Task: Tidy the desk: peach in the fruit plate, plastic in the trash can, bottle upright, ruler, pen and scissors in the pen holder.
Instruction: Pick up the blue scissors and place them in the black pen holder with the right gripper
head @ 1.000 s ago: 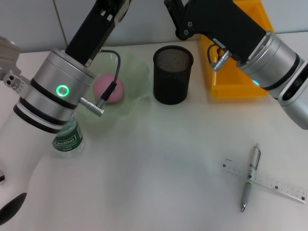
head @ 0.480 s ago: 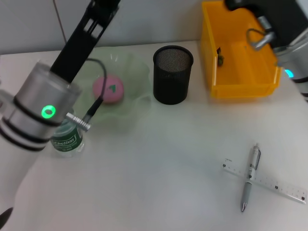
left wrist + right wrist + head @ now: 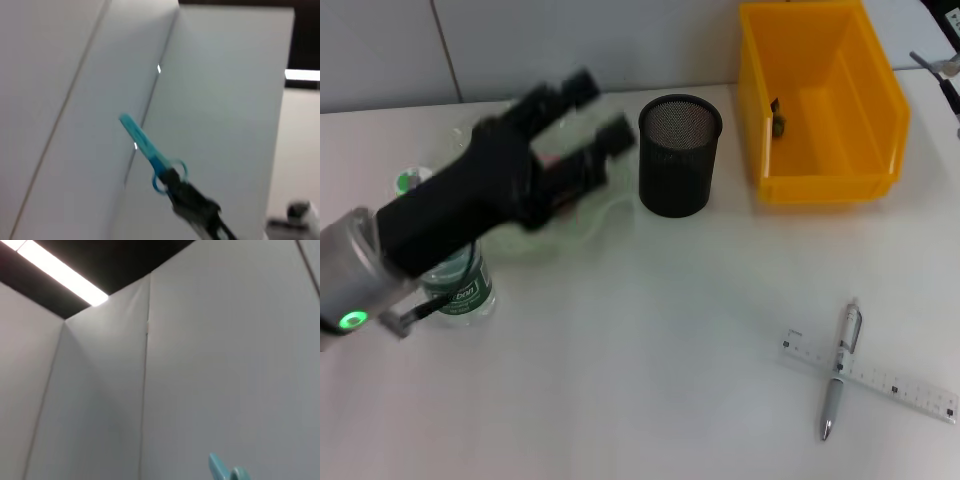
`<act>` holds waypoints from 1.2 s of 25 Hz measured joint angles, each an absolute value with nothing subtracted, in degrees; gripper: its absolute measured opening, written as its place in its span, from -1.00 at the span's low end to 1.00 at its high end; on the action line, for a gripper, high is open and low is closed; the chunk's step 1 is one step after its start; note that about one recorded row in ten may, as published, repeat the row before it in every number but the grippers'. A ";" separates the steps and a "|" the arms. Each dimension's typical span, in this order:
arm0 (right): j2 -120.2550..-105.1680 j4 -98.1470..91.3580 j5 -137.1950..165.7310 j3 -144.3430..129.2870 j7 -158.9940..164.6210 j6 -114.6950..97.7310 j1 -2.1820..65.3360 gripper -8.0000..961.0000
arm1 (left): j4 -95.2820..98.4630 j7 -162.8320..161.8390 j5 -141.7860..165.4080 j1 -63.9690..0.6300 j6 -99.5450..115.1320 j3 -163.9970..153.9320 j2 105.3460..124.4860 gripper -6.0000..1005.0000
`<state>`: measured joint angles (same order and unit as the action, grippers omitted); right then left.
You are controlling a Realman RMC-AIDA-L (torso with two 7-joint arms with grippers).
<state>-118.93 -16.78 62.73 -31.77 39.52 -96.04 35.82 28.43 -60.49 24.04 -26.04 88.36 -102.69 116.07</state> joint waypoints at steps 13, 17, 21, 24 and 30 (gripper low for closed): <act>-115.15 -45.97 86.35 -36.50 89.53 -87.02 33.15 -0.80 | 31.29 -64.49 61.13 -22.91 90.09 -84.23 111.85 0.51; -112.95 -51.48 95.88 -36.59 103.25 -87.34 35.35 -0.80 | 32.55 -65.14 63.92 -21.90 90.11 -82.58 111.85 0.51; -111.87 -56.77 107.29 -36.63 114.15 -88.14 38.89 -0.80 | 34.90 -65.73 70.24 -19.33 89.97 -77.50 113.21 0.51; -111.35 -58.34 111.79 -36.64 118.08 -89.18 40.81 -0.80 | 35.26 -65.28 74.22 -18.50 89.37 -74.26 115.07 0.51; -109.89 -64.16 125.50 -36.87 128.69 -94.22 47.76 -0.80 | 35.54 -65.24 77.14 -17.78 89.21 -70.93 116.60 0.51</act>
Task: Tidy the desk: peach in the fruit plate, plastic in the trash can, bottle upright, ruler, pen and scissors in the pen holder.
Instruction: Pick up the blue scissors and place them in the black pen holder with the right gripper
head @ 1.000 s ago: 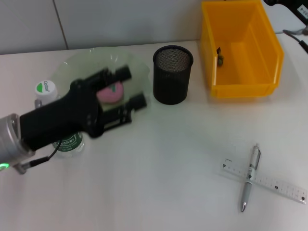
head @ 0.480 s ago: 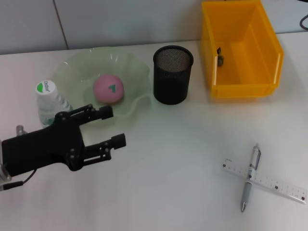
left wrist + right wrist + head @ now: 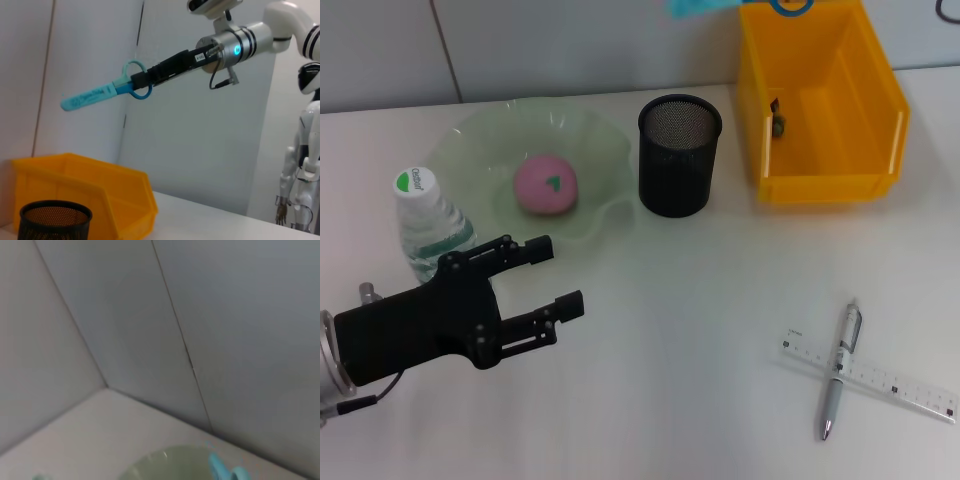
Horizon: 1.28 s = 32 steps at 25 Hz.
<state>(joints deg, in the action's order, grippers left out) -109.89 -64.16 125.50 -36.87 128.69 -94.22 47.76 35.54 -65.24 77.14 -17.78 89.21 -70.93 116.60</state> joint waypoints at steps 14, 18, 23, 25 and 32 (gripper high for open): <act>-108.67 -59.91 154.31 -43.47 138.93 -99.33 65.13 -0.79 | 35.92 -63.13 77.26 -16.32 88.55 -70.57 118.16 0.51; -108.40 -54.33 154.80 -46.68 138.72 -95.11 66.50 -0.79 | 35.69 -62.52 77.26 -16.20 88.39 -70.57 118.41 0.51; -109.04 -49.41 154.91 -50.80 138.71 -89.74 67.39 -0.79 | 35.68 -62.39 77.26 -16.07 88.38 -70.65 118.49 0.51; -109.57 -48.09 155.01 -51.87 138.70 -87.66 67.61 -0.79 | 35.68 -62.36 77.26 -16.03 87.68 -71.21 118.48 0.51; -111.18 -43.27 155.15 -54.83 138.70 -81.91 68.95 -0.79 | 35.68 -62.36 77.26 -15.78 87.43 -71.28 118.50 0.51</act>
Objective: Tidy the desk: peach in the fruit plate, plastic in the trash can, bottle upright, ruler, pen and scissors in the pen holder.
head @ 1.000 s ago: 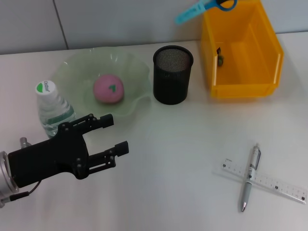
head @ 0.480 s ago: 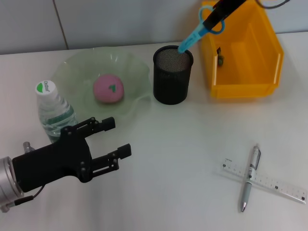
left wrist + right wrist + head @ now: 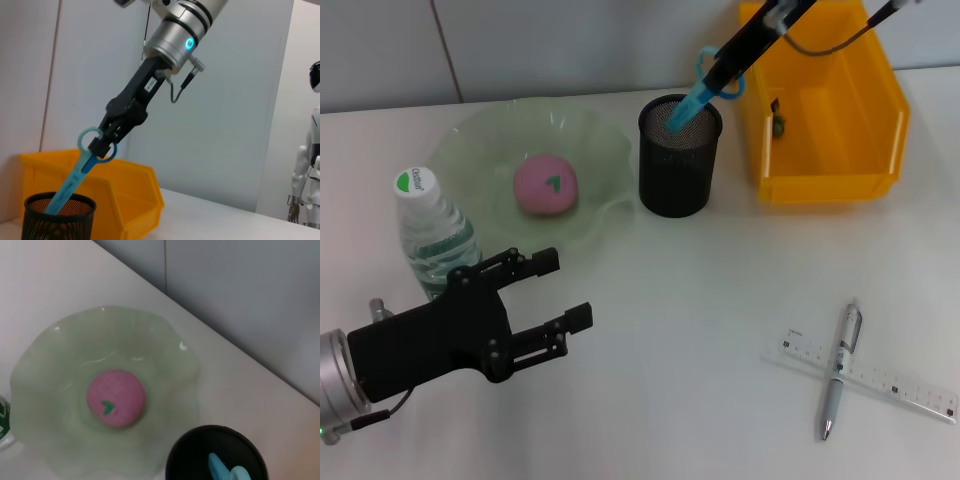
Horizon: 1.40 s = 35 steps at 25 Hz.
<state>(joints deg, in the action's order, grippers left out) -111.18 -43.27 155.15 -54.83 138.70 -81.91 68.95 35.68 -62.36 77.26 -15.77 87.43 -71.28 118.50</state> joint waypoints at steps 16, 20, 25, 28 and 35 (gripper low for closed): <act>-112.45 -37.35 155.40 -57.12 139.25 -74.50 69.75 -0.78 | 35.51 -62.23 77.25 -15.26 87.82 -71.36 118.47 0.51; -113.01 -38.35 155.40 -57.04 139.28 -74.45 69.41 -0.76 | 35.51 -62.22 77.26 -15.22 87.88 -71.36 118.47 0.51; -113.23 -39.10 155.40 -56.93 139.61 -74.85 69.25 -0.64 | 35.51 -62.22 77.25 -15.20 87.95 -71.36 118.47 0.51; -113.40 -39.18 155.40 -57.16 139.89 -74.87 69.13 -0.48 | 35.51 -62.22 77.25 -15.20 87.97 -71.36 118.47 0.51; -114.24 -42.69 155.32 -57.21 139.92 -75.11 67.26 0.00 | 35.51 -62.22 77.25 -15.20 87.99 -71.36 118.42 0.51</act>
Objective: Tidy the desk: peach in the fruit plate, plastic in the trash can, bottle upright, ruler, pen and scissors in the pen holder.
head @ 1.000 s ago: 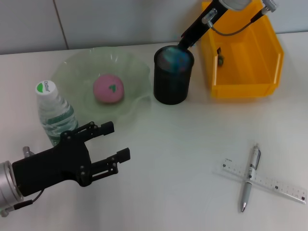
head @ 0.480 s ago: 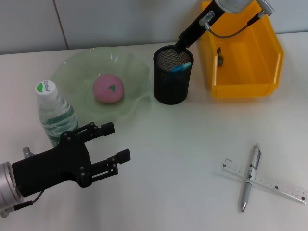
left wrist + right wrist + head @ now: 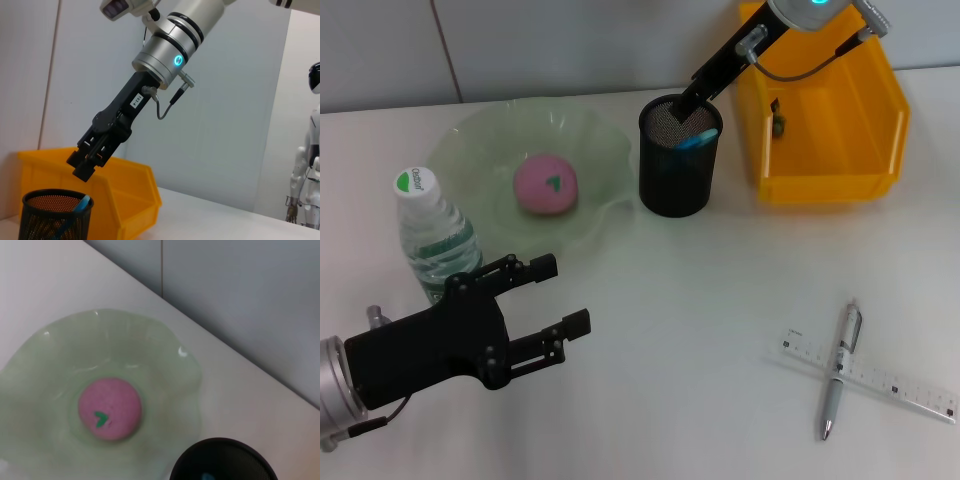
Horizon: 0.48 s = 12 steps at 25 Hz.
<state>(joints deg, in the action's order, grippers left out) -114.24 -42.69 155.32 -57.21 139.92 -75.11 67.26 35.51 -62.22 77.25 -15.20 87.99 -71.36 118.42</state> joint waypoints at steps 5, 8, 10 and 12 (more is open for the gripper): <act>-115.75 -49.34 155.00 -56.89 139.99 -76.58 64.08 0.44 | 35.51 -62.22 77.25 -15.25 87.98 -71.36 118.38 0.51; -116.55 -53.45 153.94 -56.73 140.01 -78.30 61.94 0.63 | 35.50 -62.22 77.25 -15.37 87.98 -71.36 118.38 0.51; -116.72 -55.76 152.02 -56.72 140.01 -80.21 60.49 0.65 | 35.50 -62.22 77.25 -15.47 87.90 -71.36 118.38 0.51; -116.73 -57.79 149.89 -56.71 140.01 -82.51 59.17 0.67 | 35.51 -62.22 77.25 -15.52 87.85 -71.36 118.39 0.51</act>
<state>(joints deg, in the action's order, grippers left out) -116.73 -57.79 149.89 -56.71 140.01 -82.51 59.17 35.51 -62.22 77.25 -15.52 87.85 -71.36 118.39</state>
